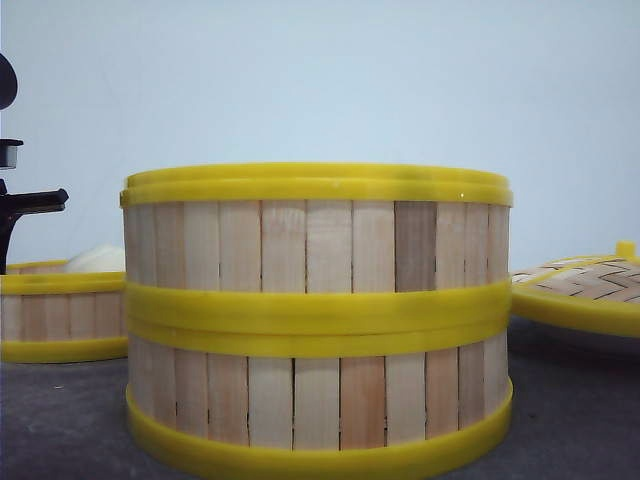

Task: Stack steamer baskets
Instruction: 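Grasp the bun basket rim with the left gripper and lift it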

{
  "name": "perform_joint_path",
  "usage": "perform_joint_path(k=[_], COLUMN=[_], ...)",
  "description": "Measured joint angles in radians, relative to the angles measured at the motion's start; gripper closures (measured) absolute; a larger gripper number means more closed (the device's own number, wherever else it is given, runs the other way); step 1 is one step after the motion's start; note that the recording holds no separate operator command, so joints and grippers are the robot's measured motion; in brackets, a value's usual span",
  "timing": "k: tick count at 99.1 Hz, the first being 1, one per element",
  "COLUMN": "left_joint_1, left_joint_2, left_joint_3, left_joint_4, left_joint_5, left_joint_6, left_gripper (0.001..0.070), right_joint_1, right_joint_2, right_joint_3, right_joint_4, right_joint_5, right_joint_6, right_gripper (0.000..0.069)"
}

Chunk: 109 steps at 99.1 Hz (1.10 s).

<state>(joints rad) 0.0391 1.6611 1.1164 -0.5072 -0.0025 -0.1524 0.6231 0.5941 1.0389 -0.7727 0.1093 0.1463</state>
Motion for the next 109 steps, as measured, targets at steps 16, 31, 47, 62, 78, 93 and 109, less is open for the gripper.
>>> perform_joint_path(k=[16,31,47,62,78,93,109], left_joint_1=[0.001,0.003,0.007,0.017,0.029,0.025,-0.014], left_joint_2=[0.008,0.008,0.017,0.017,0.017,0.009,-0.040], left_joint_3=[0.008,0.010,0.049,0.157,0.312,0.448,0.499], left_joint_4=[-0.008,-0.009,-0.052,-0.114,-0.224,-0.314,-0.411], left_joint_5=[0.000,0.001,0.001,0.034,0.126,0.268,0.431], left_joint_6=[0.000,0.000,0.001,0.007,0.010,0.012,0.045], left_gripper=[0.0673,0.0673,0.0675,0.0678,0.0678,0.0678,0.0678], right_joint_1=[0.000,0.000,0.000,0.000,0.000,0.000,0.000], right_joint_2=[0.000,0.000,0.000,0.000,0.000,0.000,0.000], right_joint_3=[0.000,0.000,0.000,0.000,0.000,0.000,0.000], right_joint_4=[0.008,0.008,0.008,0.006,-0.003,-0.005,-0.004], right_joint_5=[0.000,0.000,0.000,0.000,0.000,0.000,0.000], right_joint_6=[0.000,0.000,-0.001,-0.001,-0.001,-0.001,-0.001], right_gripper=[0.0311,0.0311,0.0311,0.0311,0.0311,0.0311,0.0311])
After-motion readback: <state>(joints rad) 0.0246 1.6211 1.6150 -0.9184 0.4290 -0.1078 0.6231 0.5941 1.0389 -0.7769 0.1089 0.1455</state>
